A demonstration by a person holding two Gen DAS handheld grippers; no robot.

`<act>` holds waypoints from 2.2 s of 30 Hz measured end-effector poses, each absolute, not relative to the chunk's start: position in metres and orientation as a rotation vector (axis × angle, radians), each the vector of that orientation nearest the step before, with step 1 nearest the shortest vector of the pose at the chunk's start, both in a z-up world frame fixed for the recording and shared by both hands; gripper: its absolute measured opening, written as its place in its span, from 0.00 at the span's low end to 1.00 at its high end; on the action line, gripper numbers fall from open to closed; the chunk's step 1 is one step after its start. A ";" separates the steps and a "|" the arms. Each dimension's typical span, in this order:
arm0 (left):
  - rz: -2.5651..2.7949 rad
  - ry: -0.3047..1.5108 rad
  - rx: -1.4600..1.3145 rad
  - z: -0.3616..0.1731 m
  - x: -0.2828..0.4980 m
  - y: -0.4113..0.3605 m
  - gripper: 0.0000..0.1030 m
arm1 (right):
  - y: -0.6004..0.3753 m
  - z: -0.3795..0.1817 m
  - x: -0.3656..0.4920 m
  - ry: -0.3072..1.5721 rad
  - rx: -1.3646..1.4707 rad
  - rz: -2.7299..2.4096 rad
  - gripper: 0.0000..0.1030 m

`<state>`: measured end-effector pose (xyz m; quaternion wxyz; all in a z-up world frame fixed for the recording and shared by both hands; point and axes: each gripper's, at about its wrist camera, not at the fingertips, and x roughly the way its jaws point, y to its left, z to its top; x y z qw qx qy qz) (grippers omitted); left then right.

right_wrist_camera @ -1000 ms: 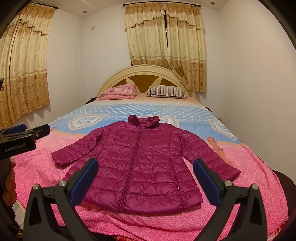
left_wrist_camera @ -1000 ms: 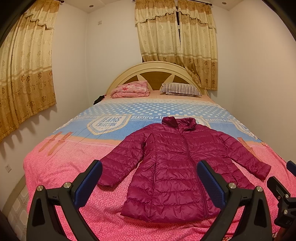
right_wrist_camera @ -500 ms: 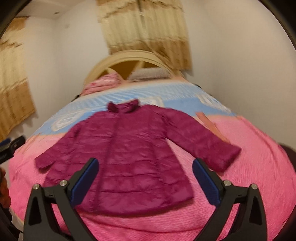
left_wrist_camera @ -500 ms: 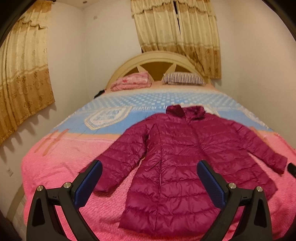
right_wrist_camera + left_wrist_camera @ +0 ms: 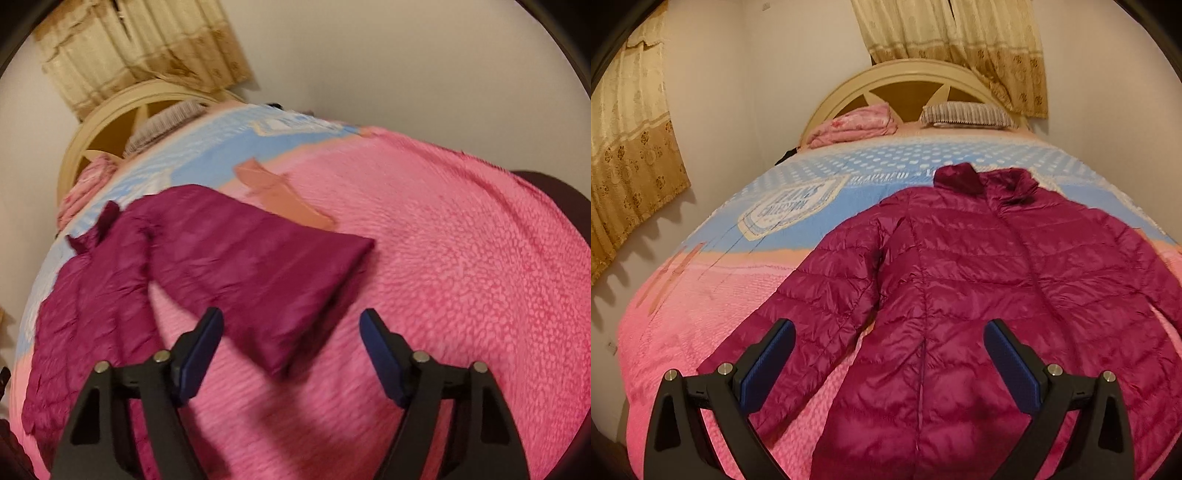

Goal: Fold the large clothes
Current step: 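Grasp the jacket sleeve with the right gripper and fold it across the body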

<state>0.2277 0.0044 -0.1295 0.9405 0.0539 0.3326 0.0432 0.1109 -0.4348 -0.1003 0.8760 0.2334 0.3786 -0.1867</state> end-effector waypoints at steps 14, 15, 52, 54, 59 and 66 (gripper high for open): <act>0.121 0.739 0.141 -0.143 0.266 0.010 0.99 | -0.439 -0.122 0.148 0.871 0.441 -0.275 0.28; 0.126 0.740 0.140 -0.143 0.265 0.013 0.99 | -0.440 -0.122 0.148 0.868 0.444 -0.269 0.23; 0.251 0.779 0.044 -0.135 0.334 0.099 0.99 | -0.230 -0.006 0.286 0.653 -0.247 0.004 0.14; 0.251 0.782 0.041 -0.137 0.336 0.102 0.99 | -0.210 -0.014 0.294 0.659 -0.282 0.033 0.14; 0.258 0.791 0.042 -0.141 0.340 0.110 0.99 | -0.176 -0.033 0.307 0.683 -0.318 0.094 0.14; 0.260 0.800 0.045 -0.146 0.349 0.114 0.99 | -0.131 -0.074 0.327 0.732 -0.329 0.179 0.15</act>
